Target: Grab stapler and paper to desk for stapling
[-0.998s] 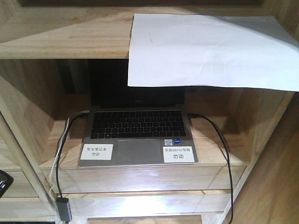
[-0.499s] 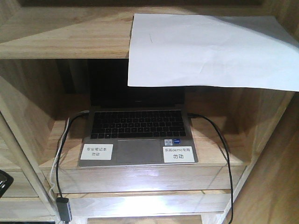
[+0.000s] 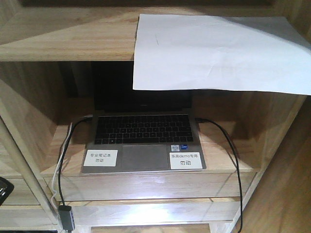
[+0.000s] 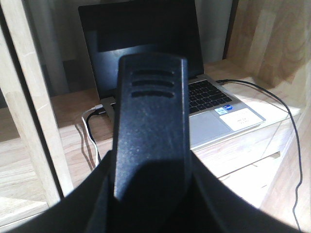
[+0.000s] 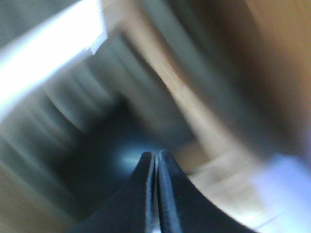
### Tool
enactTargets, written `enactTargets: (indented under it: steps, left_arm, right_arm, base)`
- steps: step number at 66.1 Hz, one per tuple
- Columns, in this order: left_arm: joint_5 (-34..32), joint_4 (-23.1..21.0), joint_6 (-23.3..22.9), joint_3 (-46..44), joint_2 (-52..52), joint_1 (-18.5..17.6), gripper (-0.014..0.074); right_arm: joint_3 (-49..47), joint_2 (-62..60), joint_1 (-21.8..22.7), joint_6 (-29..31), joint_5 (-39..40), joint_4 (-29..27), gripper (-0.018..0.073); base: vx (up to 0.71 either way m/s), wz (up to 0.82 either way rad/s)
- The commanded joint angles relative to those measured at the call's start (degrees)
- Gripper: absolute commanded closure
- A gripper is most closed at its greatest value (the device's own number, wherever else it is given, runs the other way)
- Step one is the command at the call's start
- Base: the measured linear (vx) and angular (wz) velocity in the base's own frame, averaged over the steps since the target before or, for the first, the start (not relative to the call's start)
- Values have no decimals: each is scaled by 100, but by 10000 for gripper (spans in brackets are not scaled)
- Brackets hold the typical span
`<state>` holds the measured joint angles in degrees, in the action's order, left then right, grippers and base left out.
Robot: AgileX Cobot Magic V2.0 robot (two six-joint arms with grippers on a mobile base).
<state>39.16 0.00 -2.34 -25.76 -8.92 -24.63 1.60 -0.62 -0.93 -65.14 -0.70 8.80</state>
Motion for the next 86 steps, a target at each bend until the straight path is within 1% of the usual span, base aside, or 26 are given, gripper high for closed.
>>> enactTargets:
  steps: [1, 4, 6, 12, 17, 24, 27, 35, 41, 45, 50, 57, 68, 86]
  left_arm:
    - [-678, 0, -21, -174, -58, 3, 603]
    - [-678, 0, -21, -174, -58, 3, 603]
    - [-678, 0, -21, -174, -58, 3, 603]
    - [-678, 0, -21, -174, -58, 3, 603]
    - [-678, 0, -21, -174, -58, 3, 603]
    - [-678, 0, -21, -174, -58, 3, 603]
    - [-679, 0, -16, -174, -58, 3, 603]
    - [-679, 0, -16, -174, -58, 3, 603]
    - [-679, 0, -16, -174, -58, 3, 603]
    - [-679, 0, -16, -174, -58, 3, 603]
    - [-679, 0, -16, -174, -58, 3, 603]
    - [-679, 0, -16, -174, -58, 3, 603]
    - [-679, 0, -16, -174, -58, 3, 603]
    - [-679, 0, -16, -174, -58, 3, 603]
  right_arm:
    - [19, -79, 20, -1676, 280, 504, 568]
    - [19, -79, 20, -2050, 270, 604, 567]
    - [19, -79, 15, -2133, 320, 664, 566]
    - [13, 14, -91, -2112, 707, 903, 551]
    - [13, 337, -346, -2093, 1249, 992, 510]
    - [3, 1121, -701, -2099, 2391, 1118, 420]
    - [3, 1551, -814, -2091, 2935, 1152, 357]
    - [-72, 2838, -849, -1753, 4453, 1187, 194]
    - [-202, 3760, -849, -1511, 5407, 1194, 97]
    - [-342, 4322, -849, -1433, 6041, 1208, 56]
    - [-547, 5002, -849, -1390, 6686, 1233, 36]
    - [-894, 5657, -849, -1379, 7176, 1337, 38]
    - [-1522, 6330, -849, -1379, 7337, 1673, 38]
    - [-2310, 7036, -849, -1373, 7335, 1542, 38]
  base:
    - [0, 0]
    - [0, 0]
    - [0, 0]
    - [0, 0]
    - [0, 0]
    - [0, 0]
    - [0, 0]
    - [0, 0]
    - [0, 0]
    - [0, 0]
    - [0, 0]
    - [0, 0]
    - [0, 0]
    - [0, 0]
